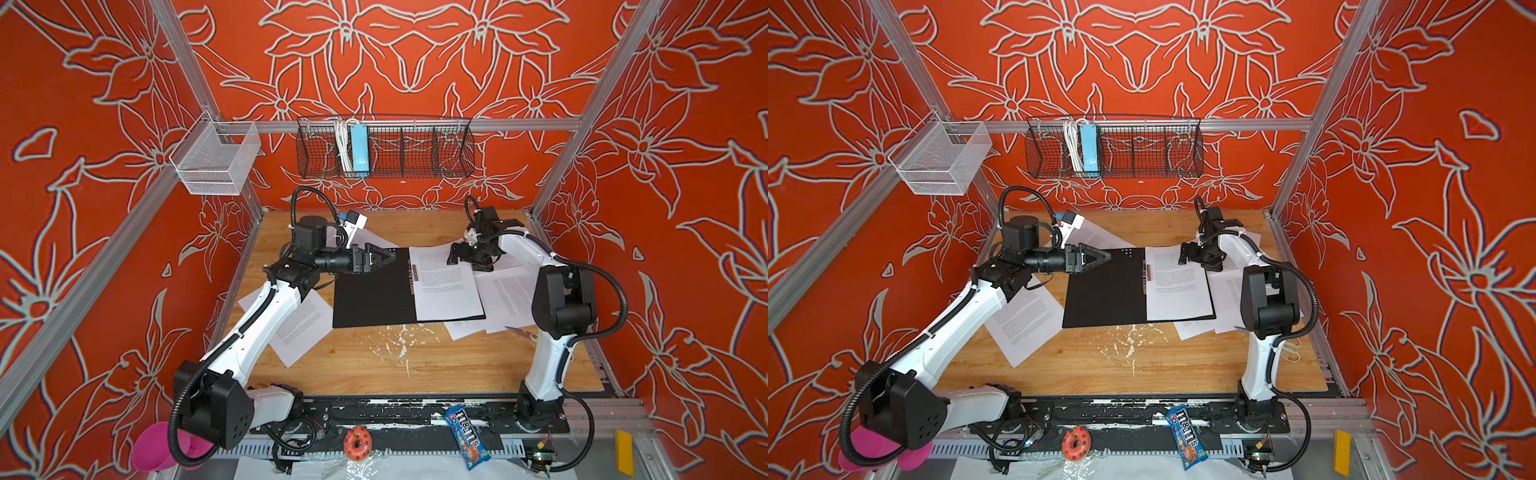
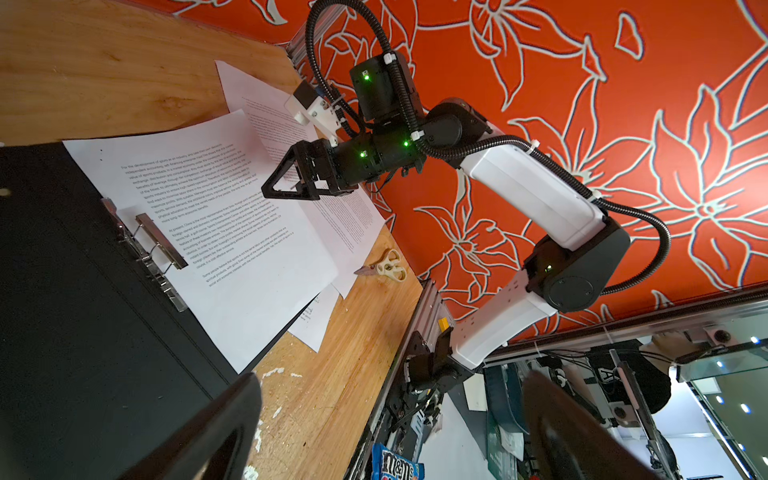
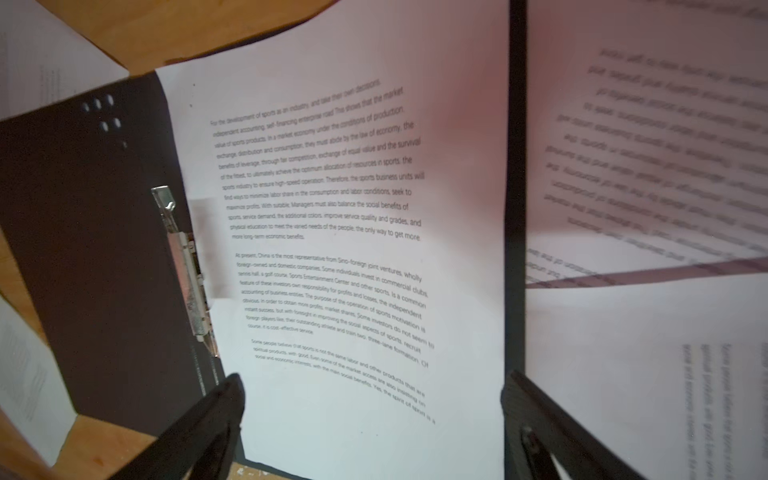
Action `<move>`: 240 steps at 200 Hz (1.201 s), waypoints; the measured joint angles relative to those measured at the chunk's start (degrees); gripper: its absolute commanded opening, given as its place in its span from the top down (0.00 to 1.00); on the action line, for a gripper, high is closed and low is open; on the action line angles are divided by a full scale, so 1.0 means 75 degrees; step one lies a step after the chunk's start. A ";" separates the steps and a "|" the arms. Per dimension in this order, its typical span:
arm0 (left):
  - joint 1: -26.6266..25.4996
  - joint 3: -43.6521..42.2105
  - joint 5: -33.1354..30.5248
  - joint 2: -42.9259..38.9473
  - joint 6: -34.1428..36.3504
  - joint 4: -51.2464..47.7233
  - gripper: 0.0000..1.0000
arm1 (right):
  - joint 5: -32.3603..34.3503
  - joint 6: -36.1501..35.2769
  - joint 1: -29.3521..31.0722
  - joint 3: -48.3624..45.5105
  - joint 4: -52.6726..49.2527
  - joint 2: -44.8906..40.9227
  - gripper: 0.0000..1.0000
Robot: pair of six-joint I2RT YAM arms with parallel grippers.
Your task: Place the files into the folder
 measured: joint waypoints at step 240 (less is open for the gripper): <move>0.4482 -0.2623 -0.4654 -0.1125 -0.0574 -0.3952 0.02 | -0.0595 0.0023 0.3759 -0.1617 0.2879 -0.0985 0.21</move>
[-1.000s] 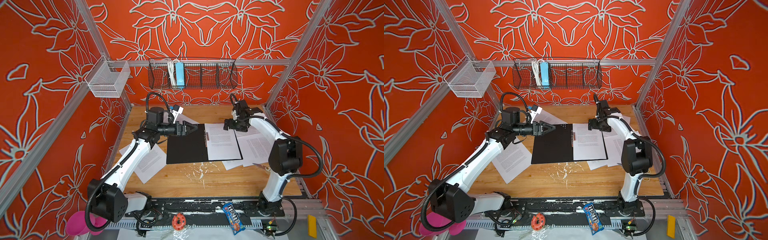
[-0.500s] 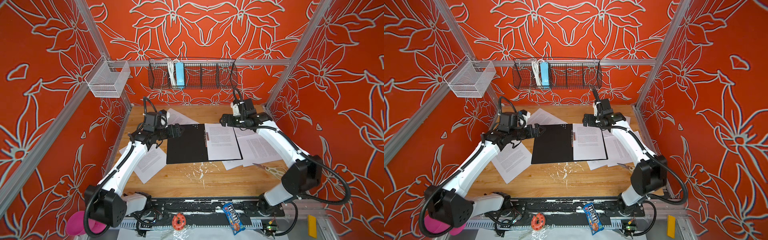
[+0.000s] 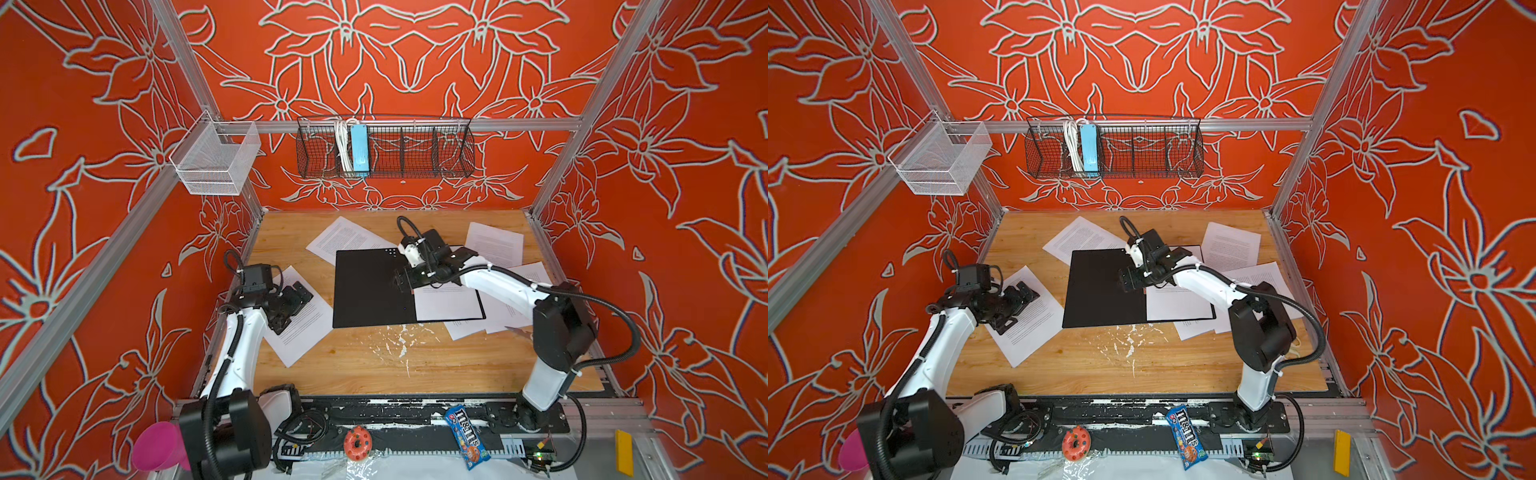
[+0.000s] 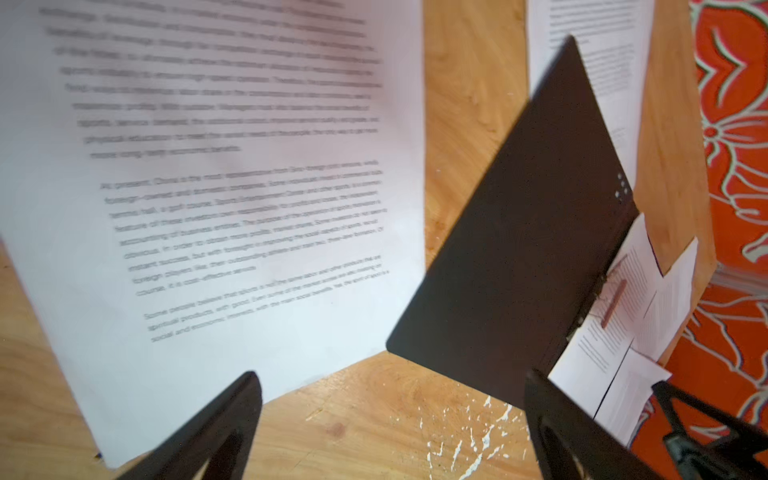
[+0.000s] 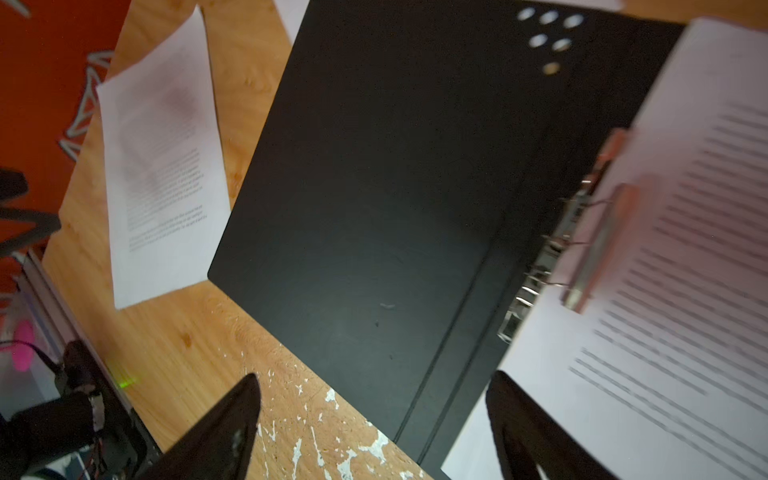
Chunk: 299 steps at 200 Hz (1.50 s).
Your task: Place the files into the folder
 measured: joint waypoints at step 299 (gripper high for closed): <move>0.3570 0.1804 0.2687 0.4843 0.2477 0.0758 0.04 | -0.1545 0.0000 0.0720 -0.0443 0.1690 0.1317 0.69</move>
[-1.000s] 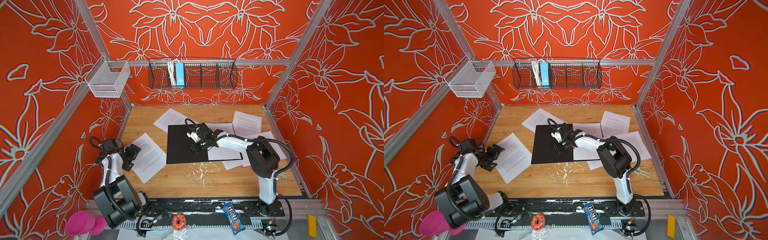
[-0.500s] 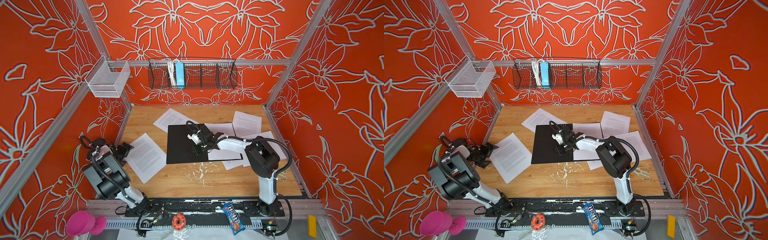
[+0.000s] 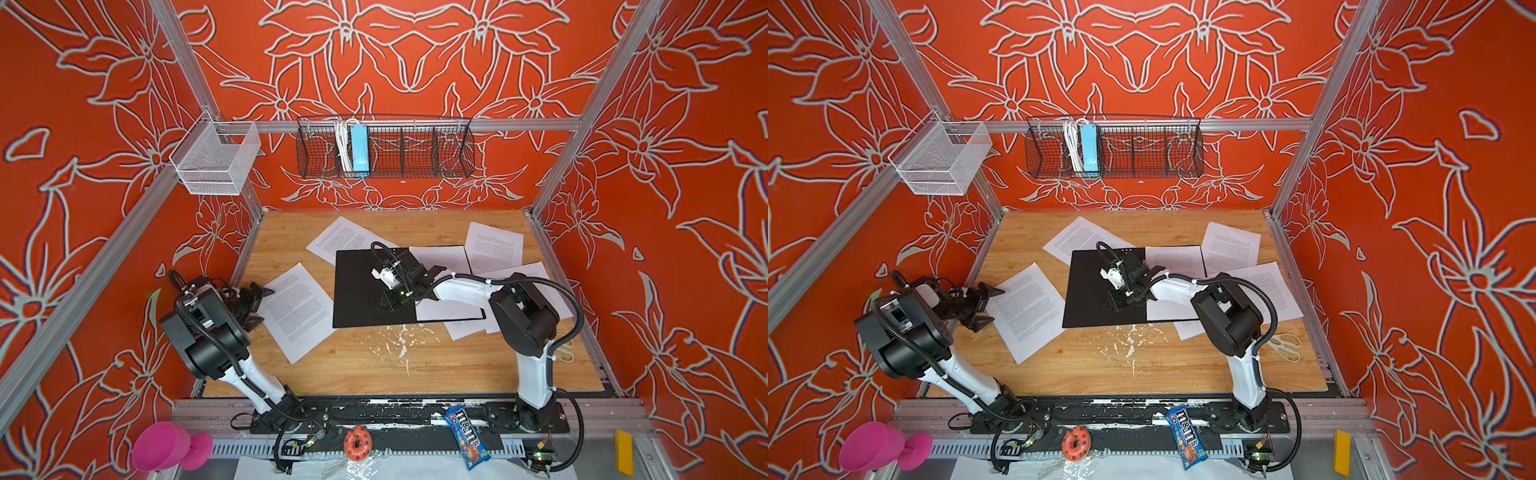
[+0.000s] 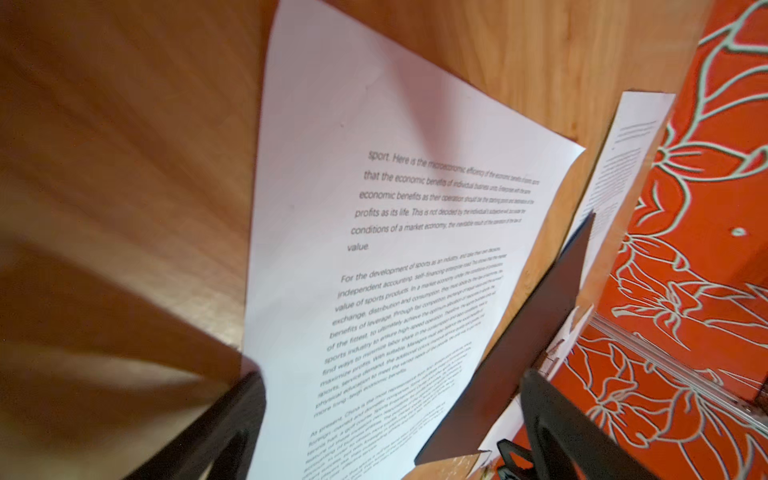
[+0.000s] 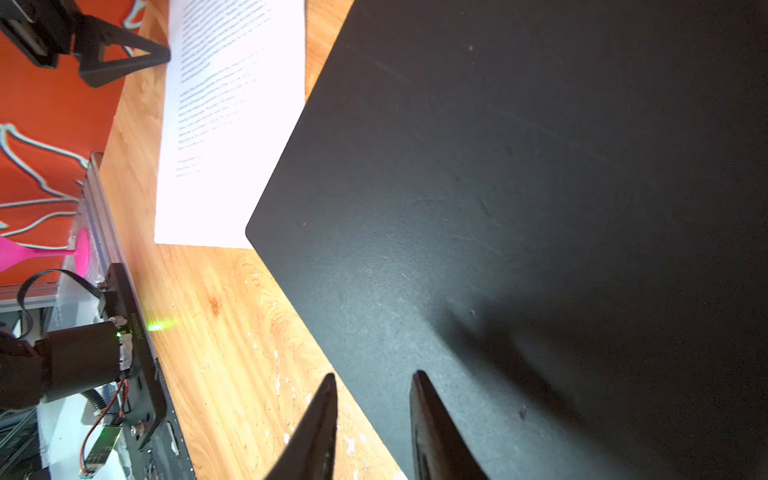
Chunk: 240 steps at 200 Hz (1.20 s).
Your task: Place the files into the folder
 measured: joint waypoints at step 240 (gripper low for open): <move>-0.0052 -0.0029 -0.0204 -0.0058 -0.0087 0.0227 0.04 | -0.0224 0.0026 0.0122 0.0003 -0.0035 0.0087 0.70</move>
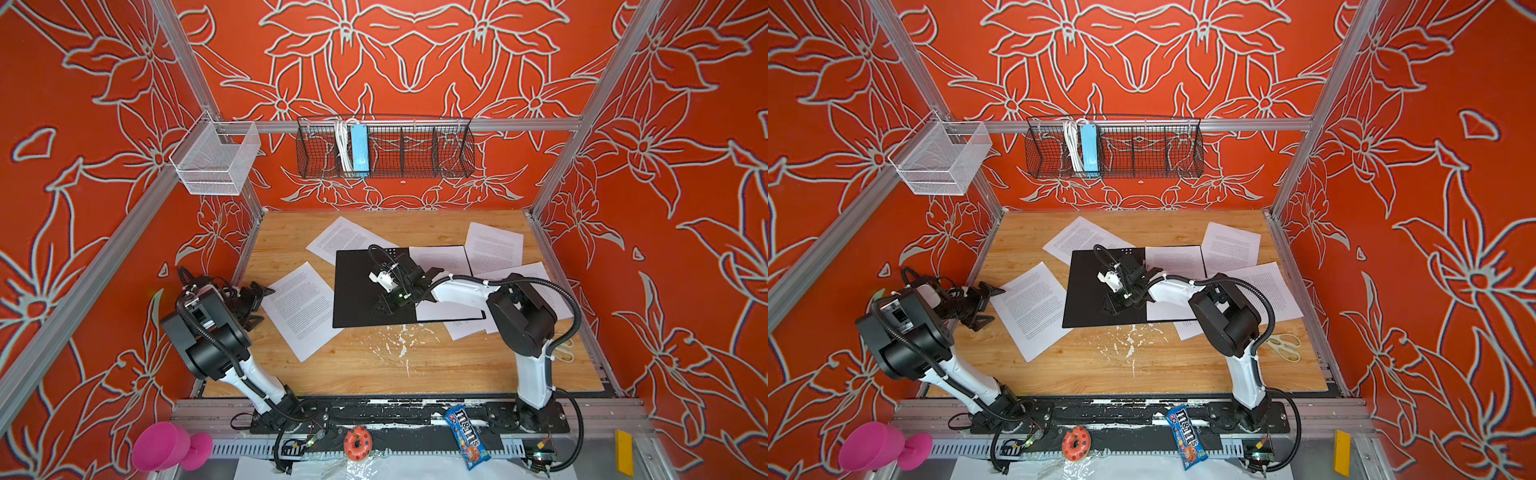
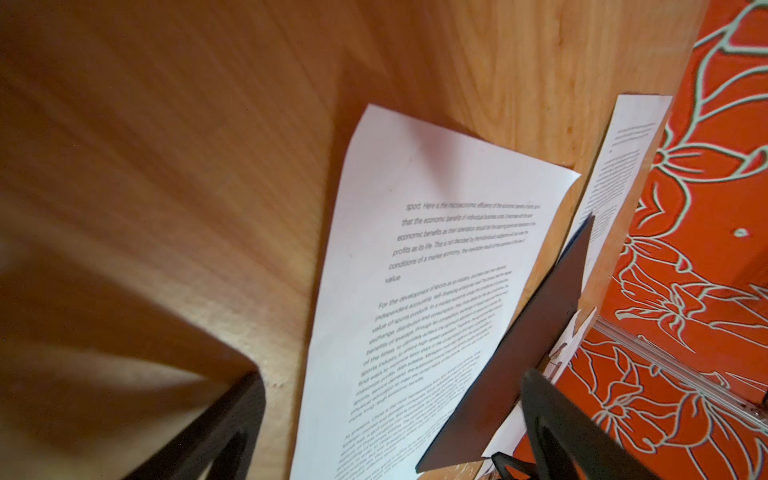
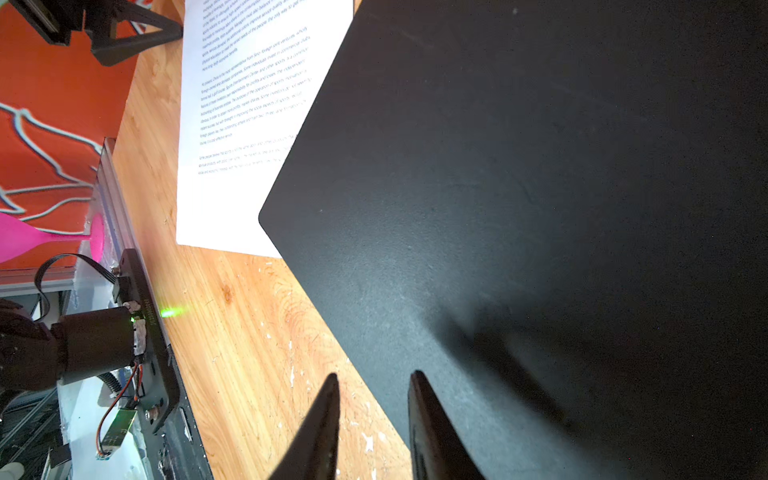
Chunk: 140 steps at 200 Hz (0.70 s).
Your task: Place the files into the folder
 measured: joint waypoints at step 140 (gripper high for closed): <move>-0.0181 0.0038 0.1638 0.0586 -0.0149 0.0201 0.07 | -0.0122 0.0000 0.0041 0.0044 -0.0058 0.0114 0.71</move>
